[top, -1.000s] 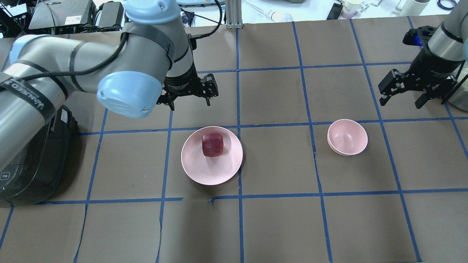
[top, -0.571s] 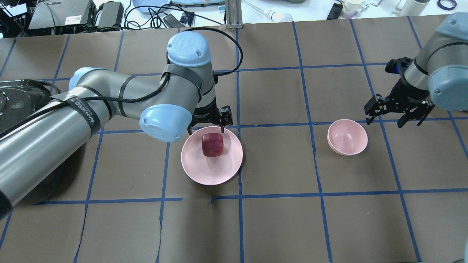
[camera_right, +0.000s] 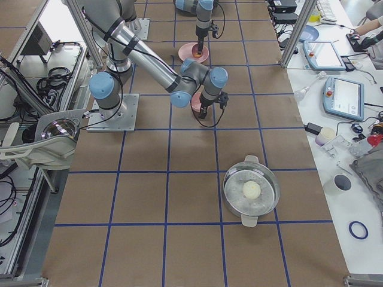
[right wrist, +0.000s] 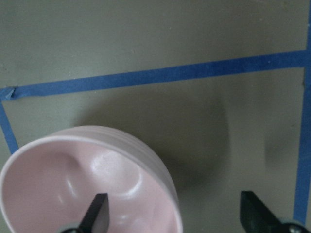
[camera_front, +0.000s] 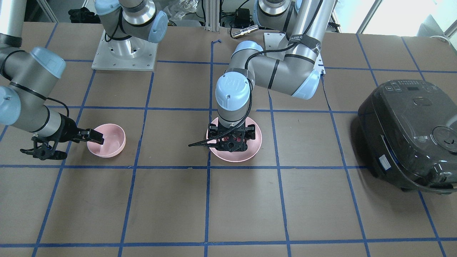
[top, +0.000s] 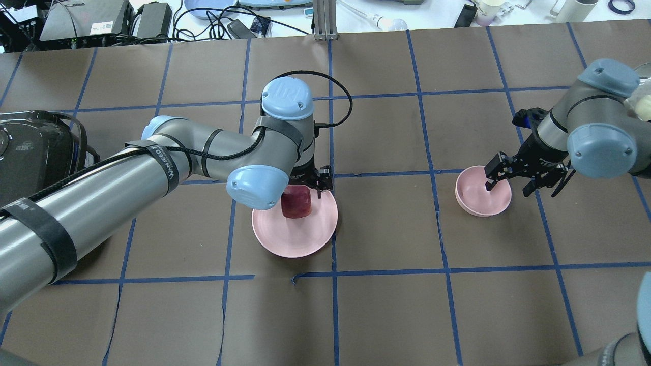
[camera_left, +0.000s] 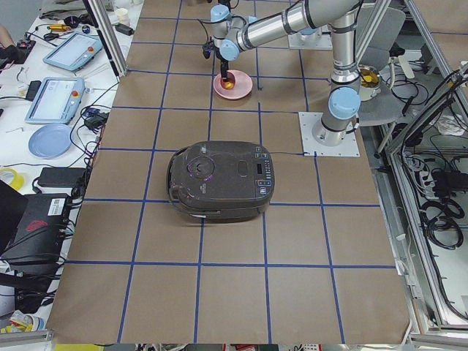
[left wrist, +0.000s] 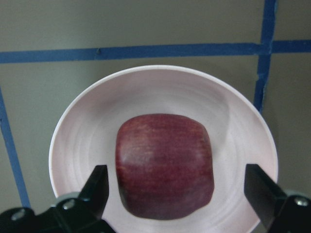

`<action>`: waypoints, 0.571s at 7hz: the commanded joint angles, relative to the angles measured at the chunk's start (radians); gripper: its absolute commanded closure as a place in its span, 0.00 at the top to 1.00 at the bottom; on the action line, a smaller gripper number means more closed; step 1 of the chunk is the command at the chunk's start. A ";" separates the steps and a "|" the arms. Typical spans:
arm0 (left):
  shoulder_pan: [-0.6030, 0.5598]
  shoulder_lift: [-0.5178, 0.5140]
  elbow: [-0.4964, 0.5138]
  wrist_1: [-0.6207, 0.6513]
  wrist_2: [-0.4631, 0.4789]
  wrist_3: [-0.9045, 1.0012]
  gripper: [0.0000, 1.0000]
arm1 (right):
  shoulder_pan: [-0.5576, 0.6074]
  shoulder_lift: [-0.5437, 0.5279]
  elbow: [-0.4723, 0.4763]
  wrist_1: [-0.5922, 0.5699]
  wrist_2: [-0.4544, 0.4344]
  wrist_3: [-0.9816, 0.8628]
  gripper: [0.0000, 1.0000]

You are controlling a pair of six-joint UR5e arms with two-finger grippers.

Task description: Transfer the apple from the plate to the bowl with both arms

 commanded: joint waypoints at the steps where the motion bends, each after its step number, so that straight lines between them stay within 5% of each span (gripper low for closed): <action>1: 0.003 -0.012 -0.022 0.020 0.002 0.056 0.97 | 0.000 0.013 0.001 -0.010 -0.002 0.000 0.27; 2: 0.003 -0.012 -0.025 0.020 0.004 0.066 0.80 | 0.000 0.013 0.000 -0.013 -0.008 -0.002 0.02; 3: 0.004 -0.009 -0.022 0.023 0.002 0.066 0.36 | 0.000 0.001 -0.005 -0.002 -0.008 0.015 0.00; 4: 0.006 0.006 -0.019 0.022 0.002 0.066 0.11 | 0.002 -0.006 -0.008 0.002 -0.008 0.029 0.00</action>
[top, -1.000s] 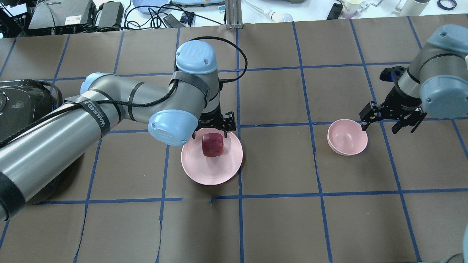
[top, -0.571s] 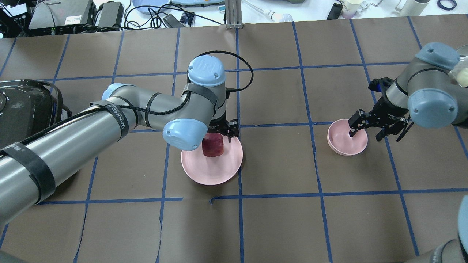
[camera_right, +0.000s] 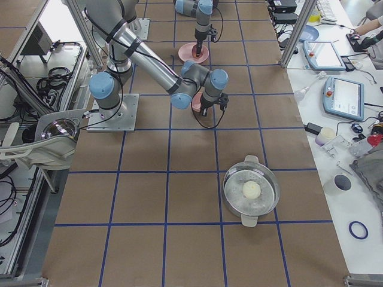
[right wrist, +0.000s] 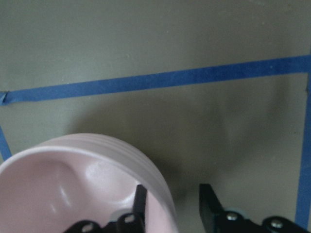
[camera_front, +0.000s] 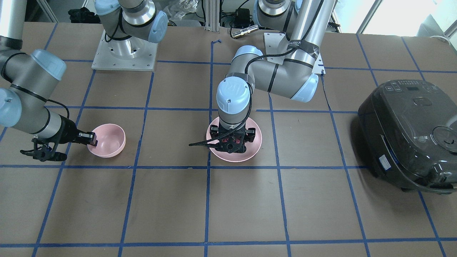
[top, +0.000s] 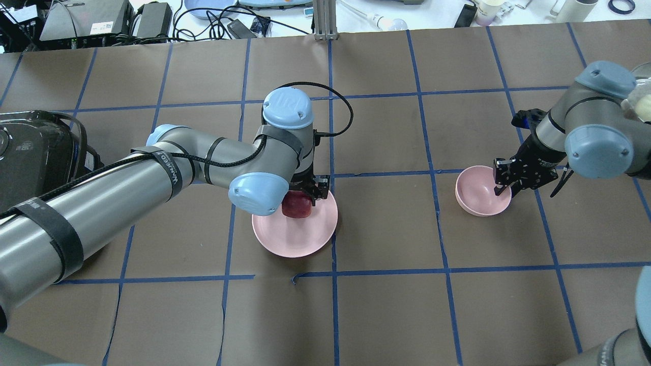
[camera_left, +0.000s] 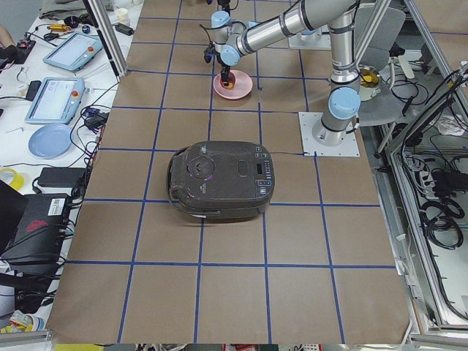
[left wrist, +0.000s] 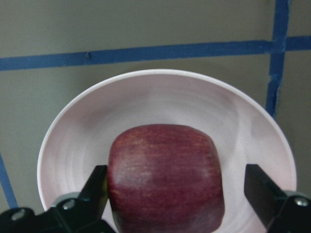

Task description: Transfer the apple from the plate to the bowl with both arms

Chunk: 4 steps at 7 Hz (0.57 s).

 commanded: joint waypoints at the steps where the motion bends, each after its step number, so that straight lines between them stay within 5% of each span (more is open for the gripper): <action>1: 0.006 0.020 0.010 0.000 -0.005 0.002 0.00 | 0.030 -0.040 -0.004 0.024 0.016 0.044 0.00; 4: 0.012 0.036 0.039 -0.006 -0.013 -0.014 0.00 | 0.281 -0.055 -0.004 0.018 0.054 0.263 0.00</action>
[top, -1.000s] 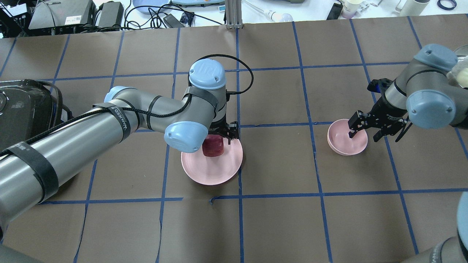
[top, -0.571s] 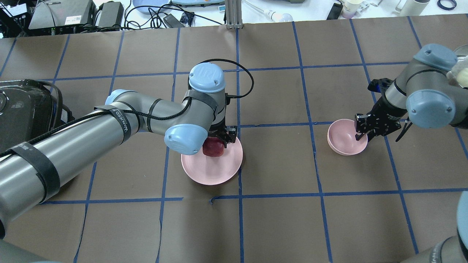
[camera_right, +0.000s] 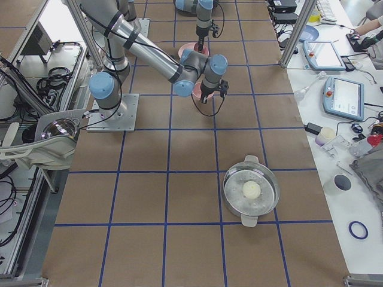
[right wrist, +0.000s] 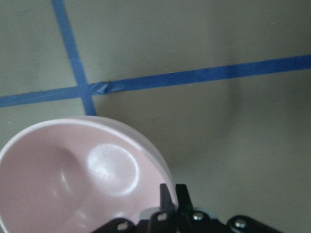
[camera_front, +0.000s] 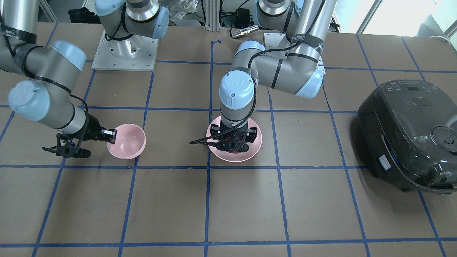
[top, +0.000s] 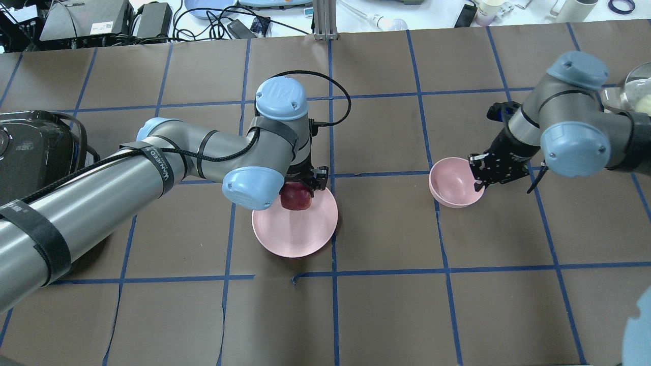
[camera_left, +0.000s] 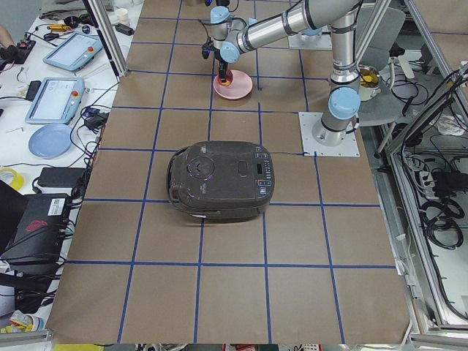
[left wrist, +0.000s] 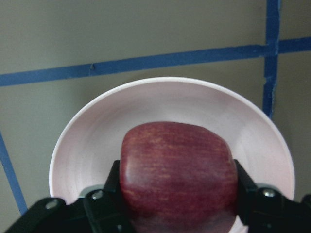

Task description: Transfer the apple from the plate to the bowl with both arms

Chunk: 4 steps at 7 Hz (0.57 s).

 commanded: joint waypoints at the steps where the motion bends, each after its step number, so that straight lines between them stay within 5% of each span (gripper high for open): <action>1: 0.001 0.017 0.046 -0.009 -0.003 -0.022 0.00 | 0.162 -0.003 0.003 -0.008 0.007 0.123 0.00; 3: -0.005 0.026 0.095 -0.025 -0.020 -0.132 0.00 | 0.184 0.004 0.009 -0.008 0.100 0.134 0.00; 4: -0.009 0.029 0.115 -0.047 -0.052 -0.181 0.00 | 0.184 0.004 0.009 -0.007 0.092 0.131 0.43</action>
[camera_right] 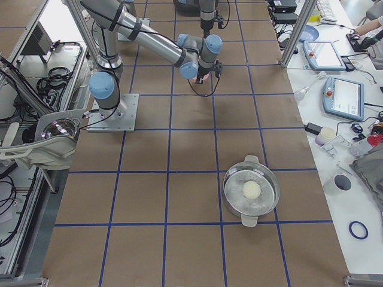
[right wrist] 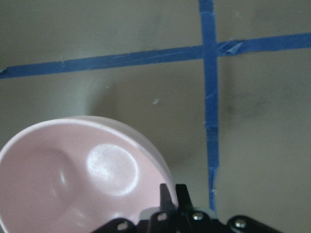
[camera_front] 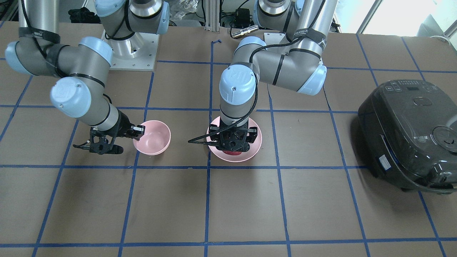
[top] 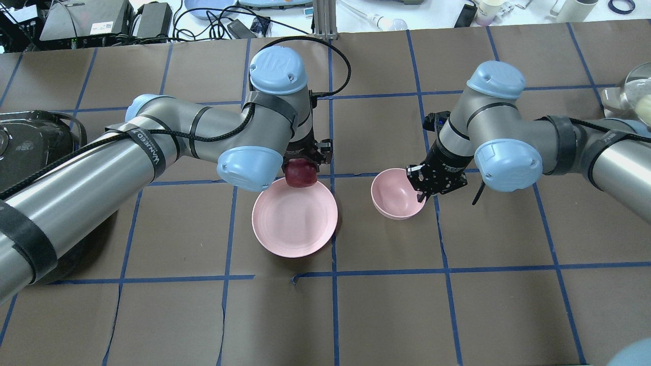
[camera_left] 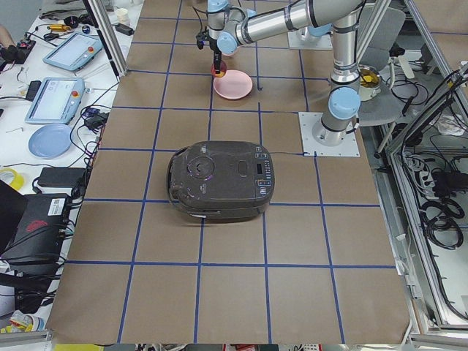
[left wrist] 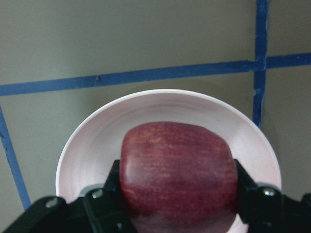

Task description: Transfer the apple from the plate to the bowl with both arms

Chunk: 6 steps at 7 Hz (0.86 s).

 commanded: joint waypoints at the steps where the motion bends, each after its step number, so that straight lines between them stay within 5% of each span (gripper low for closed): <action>1: -0.013 0.003 0.038 -0.021 -0.059 -0.125 0.00 | 0.007 -0.001 0.002 0.001 0.028 0.004 0.76; 3: -0.037 -0.003 0.056 -0.021 -0.113 -0.240 0.00 | -0.004 -0.015 -0.032 -0.022 0.004 -0.002 1.00; 5: -0.103 -0.018 0.084 -0.009 -0.136 -0.381 0.00 | -0.013 -0.044 -0.122 0.033 -0.204 -0.009 1.00; 6: -0.135 -0.031 0.099 -0.006 -0.174 -0.483 0.00 | -0.028 -0.052 -0.147 0.062 -0.224 -0.009 1.00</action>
